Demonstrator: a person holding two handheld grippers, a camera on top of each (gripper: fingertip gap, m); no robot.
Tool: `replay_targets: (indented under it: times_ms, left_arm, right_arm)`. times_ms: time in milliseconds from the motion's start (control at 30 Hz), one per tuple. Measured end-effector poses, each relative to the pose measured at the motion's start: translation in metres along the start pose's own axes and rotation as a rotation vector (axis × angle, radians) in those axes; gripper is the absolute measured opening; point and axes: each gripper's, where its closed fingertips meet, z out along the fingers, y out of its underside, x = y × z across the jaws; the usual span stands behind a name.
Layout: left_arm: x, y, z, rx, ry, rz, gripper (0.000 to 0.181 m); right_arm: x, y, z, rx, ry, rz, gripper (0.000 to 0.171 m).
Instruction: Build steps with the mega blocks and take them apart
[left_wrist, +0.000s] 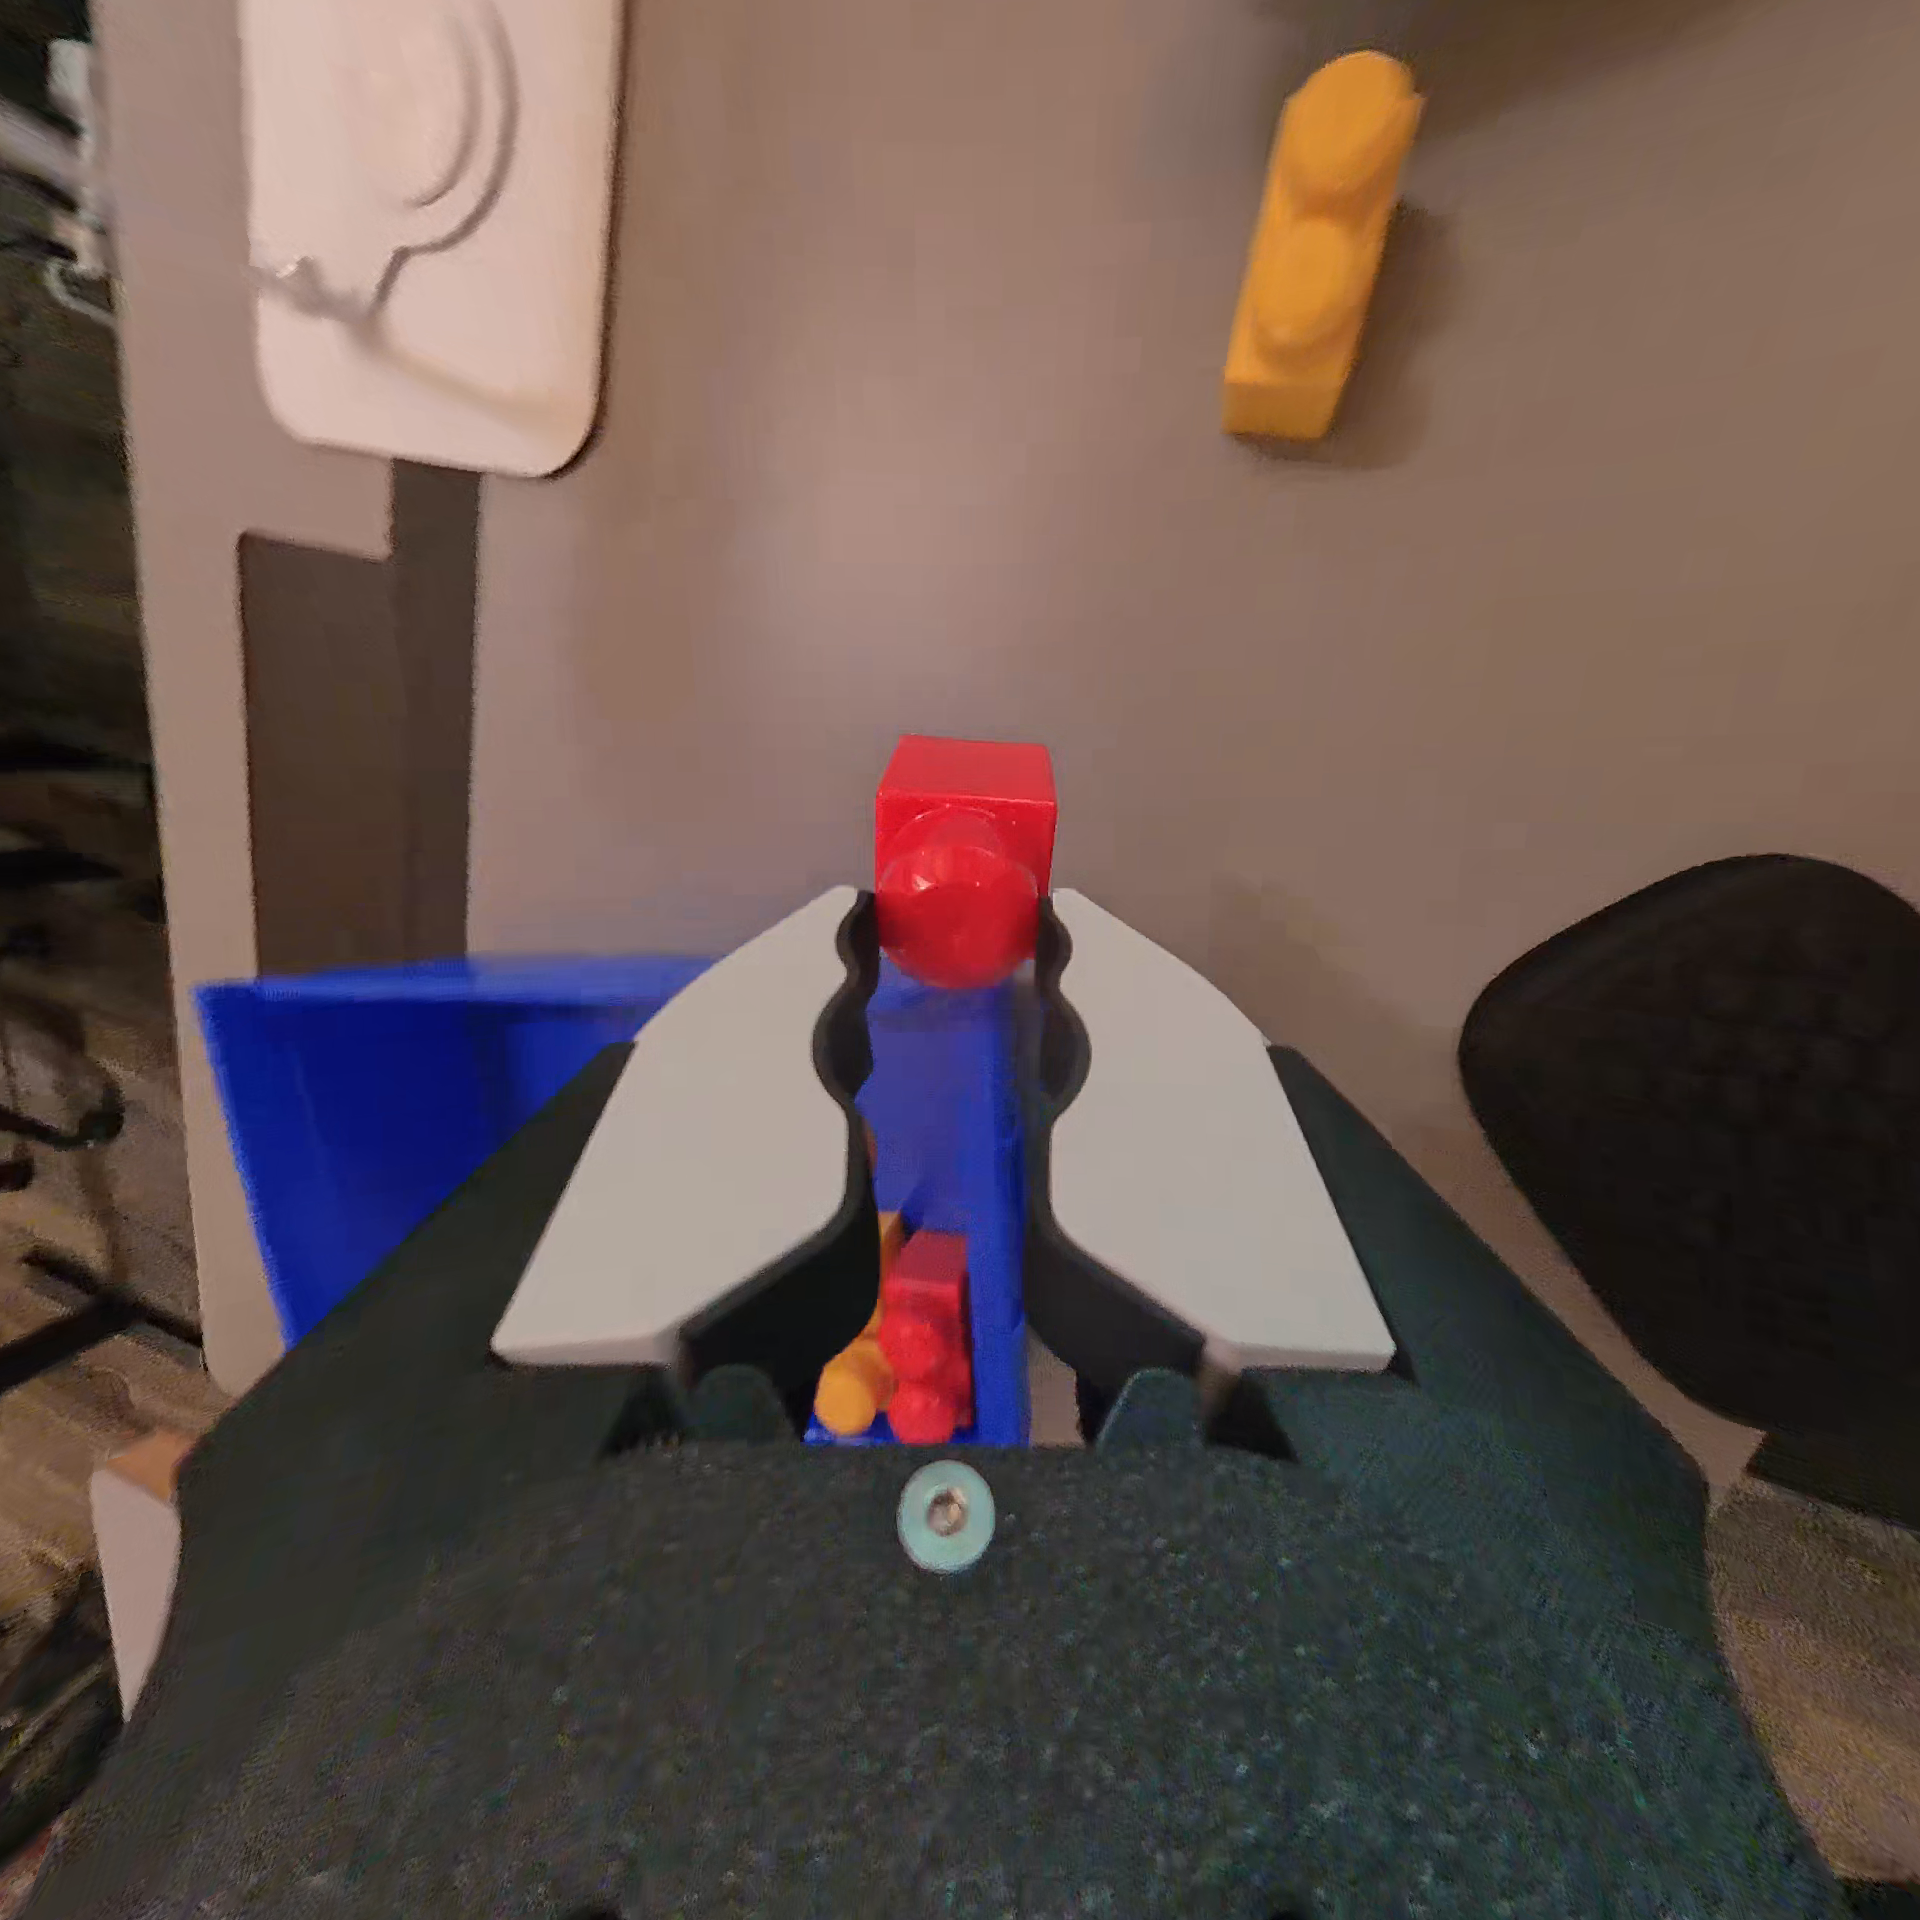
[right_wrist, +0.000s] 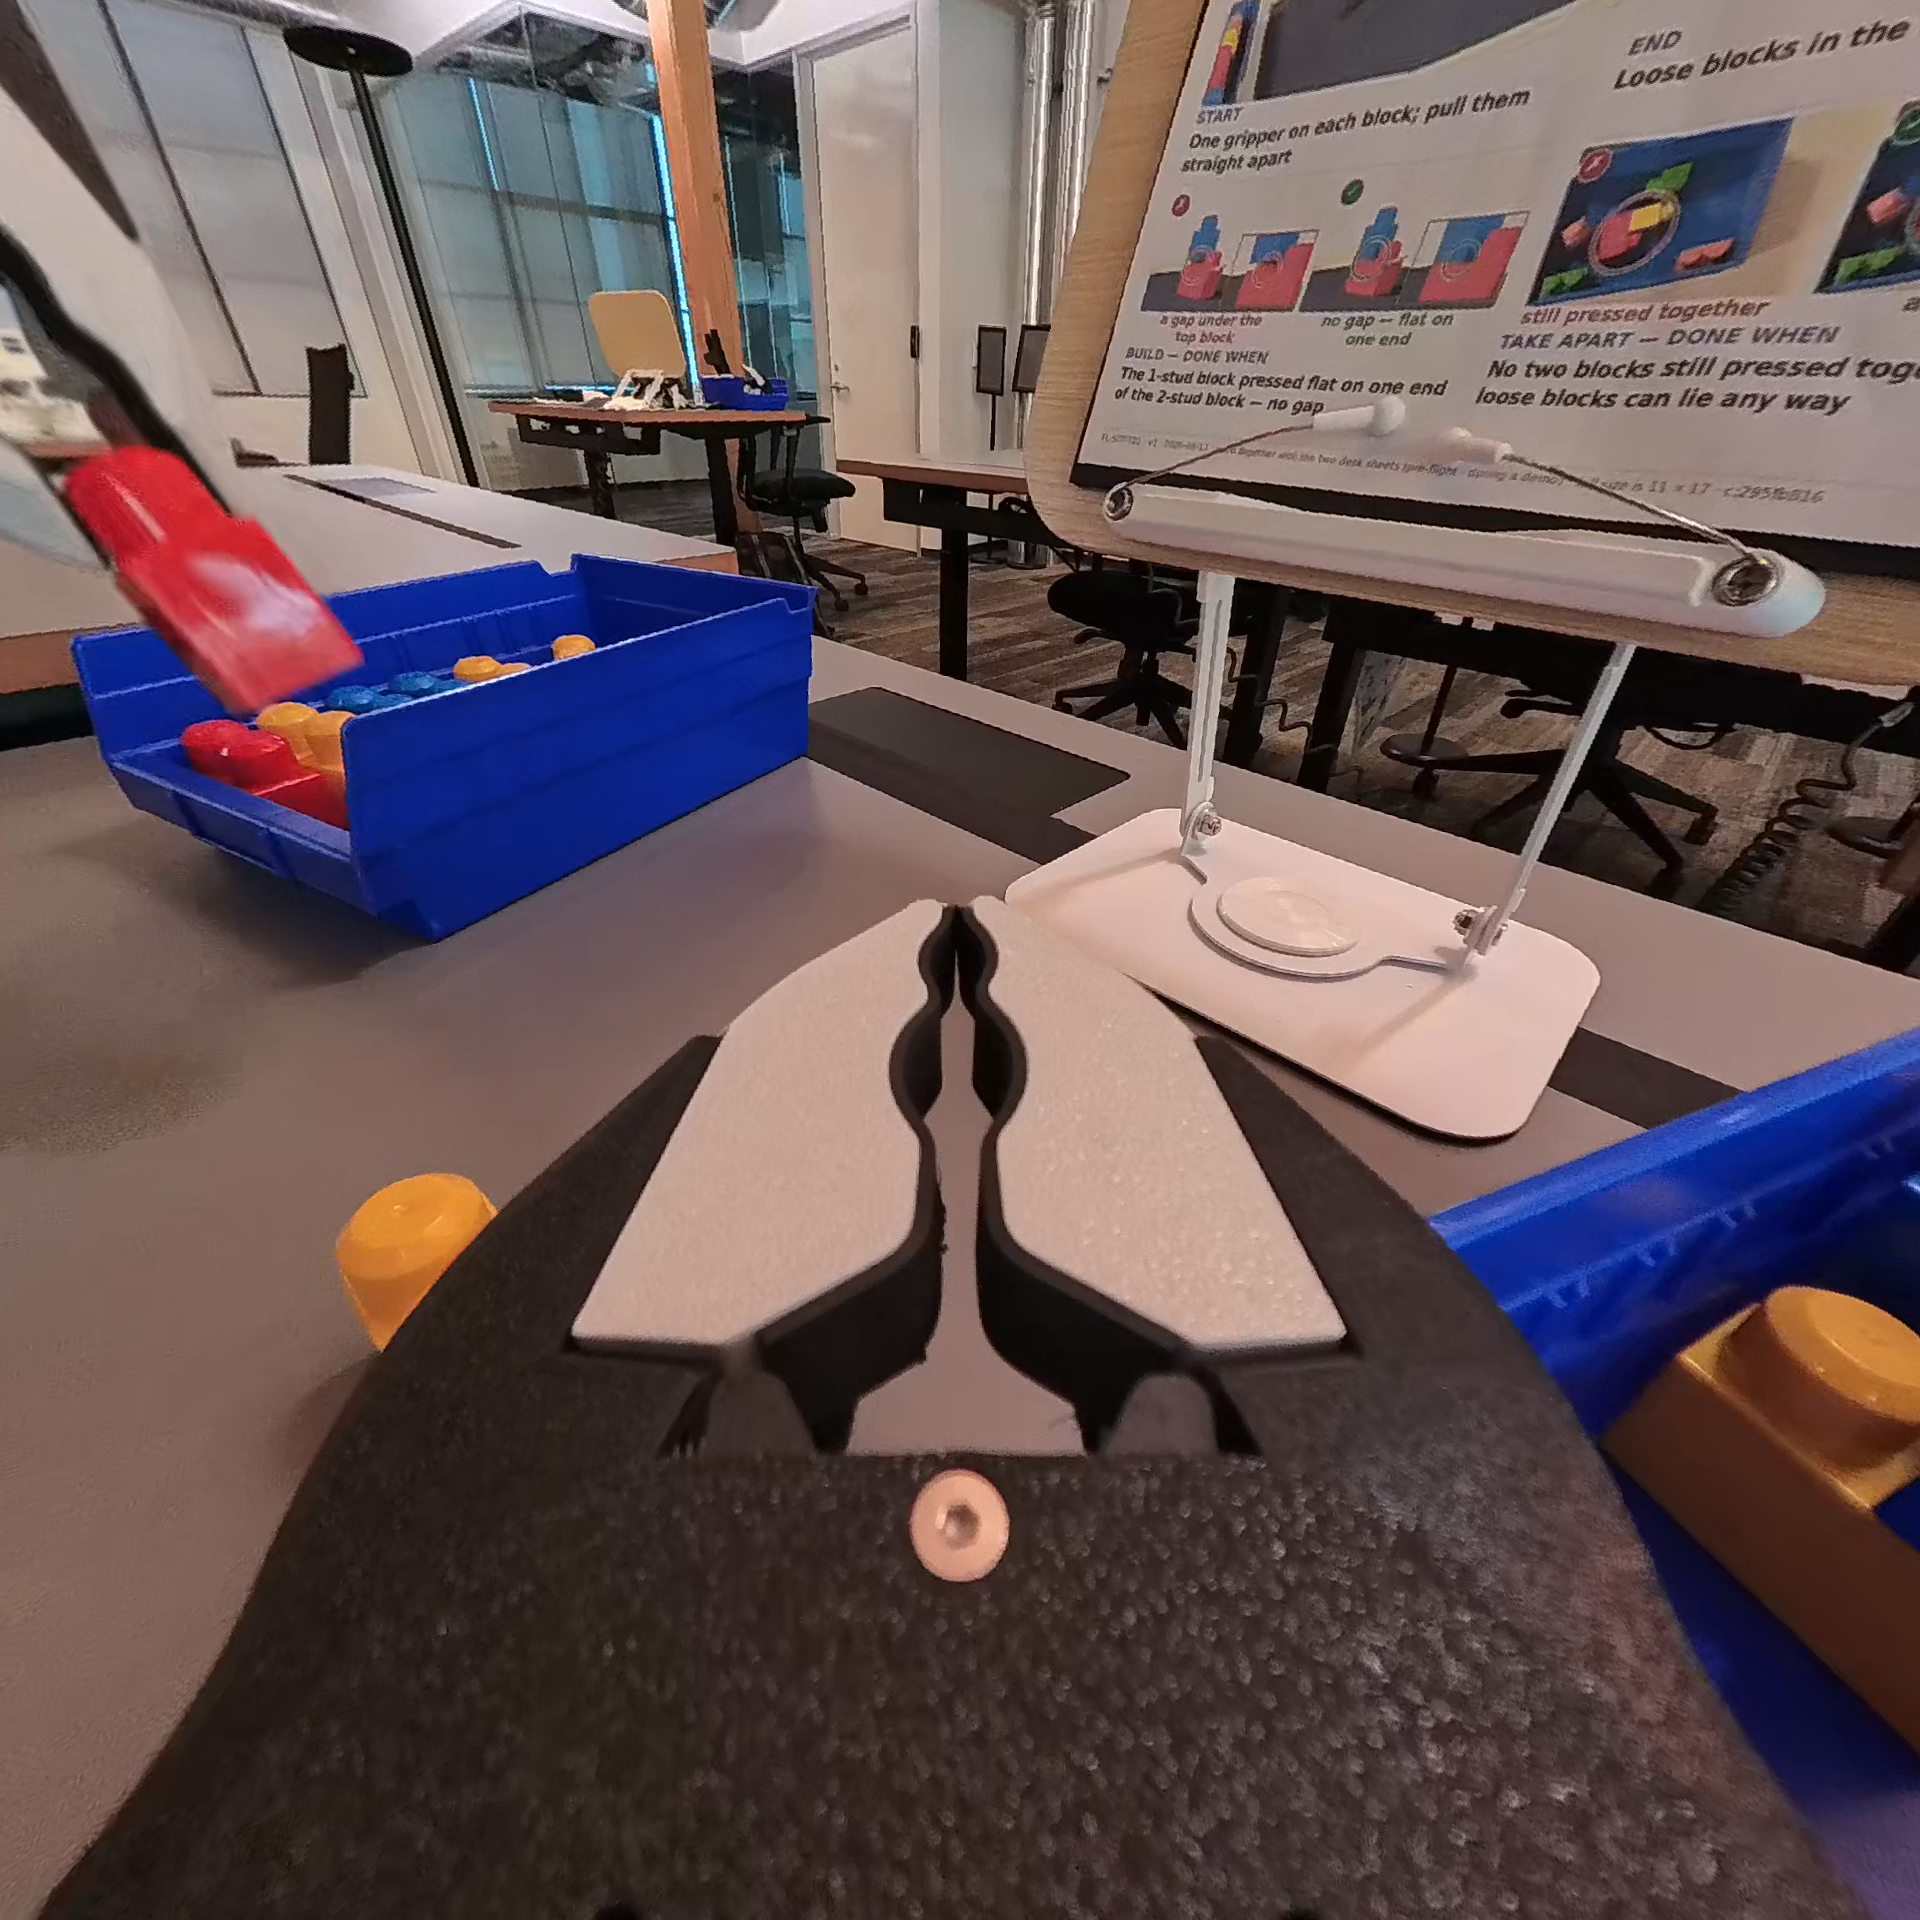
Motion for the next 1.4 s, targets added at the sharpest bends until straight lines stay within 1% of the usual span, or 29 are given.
replay_targets:
  times_ms: [100,233,333,433,600,700,800,967,1100,1167,1200,1267,1300,1400]
  left_arm:
    - [0.021,-0.026,0.035,-0.026,0.044,0.039,0.029]
    - [0.038,-0.048,0.081,-0.037,0.116,0.048,0.029]
    - [0.044,-0.061,0.107,-0.029,0.157,0.039,0.029]
    - [0.042,-0.071,0.124,-0.024,0.164,0.021,0.029]
    - [0.033,-0.074,0.148,-0.036,0.141,-0.007,0.029]
    - [0.028,-0.076,0.151,0.012,0.112,-0.025,0.039]
    - [0.019,-0.089,0.140,0.168,0.069,-0.089,0.043]
    - [0.000,-0.112,0.104,0.532,-0.046,-0.239,0.040]
    - [0.002,-0.122,0.076,0.849,-0.033,-0.356,0.037]
    - [-0.002,-0.120,0.065,0.998,-0.055,-0.420,0.031]
    - [-0.008,-0.116,0.060,1.058,-0.092,-0.455,0.026]
    - [-0.021,-0.107,0.051,1.148,-0.175,-0.516,0.004]
    - [-0.026,-0.102,0.047,1.182,-0.203,-0.540,0.000]
    - [-0.034,-0.094,0.045,1.206,-0.245,-0.578,0.000]
  right_arm:
    - [-0.001,-0.003,-0.001,0.009,-0.006,-0.007,0.000]
    - [-0.001,-0.007,-0.002,0.019,-0.013,-0.009,0.000]
    - [-0.001,-0.008,-0.003,0.022,-0.017,-0.011,0.000]
    - [-0.002,-0.008,-0.002,0.019,-0.023,-0.014,0.000]
    - [-0.005,-0.007,-0.001,0.012,-0.036,-0.023,0.000]
    - [-0.005,-0.007,-0.001,0.008,-0.041,-0.028,0.000]
    - [-0.006,-0.007,0.000,0.003,-0.044,-0.031,0.000]
    - [-0.011,-0.005,0.002,-0.039,-0.073,-0.058,0.000]
    - [-0.017,-0.002,0.004,-0.120,-0.103,-0.117,0.004]
    - [-0.020,-0.003,0.005,-0.138,-0.120,-0.129,0.006]
    - [-0.023,-0.003,0.005,-0.146,-0.134,-0.130,0.007]
    - [-0.029,-0.003,0.005,-0.168,-0.174,-0.135,0.009]
    - [-0.034,-0.002,0.004,-0.191,-0.206,-0.143,0.011]
    - [-0.055,0.008,0.001,-0.324,-0.343,-0.204,0.021]
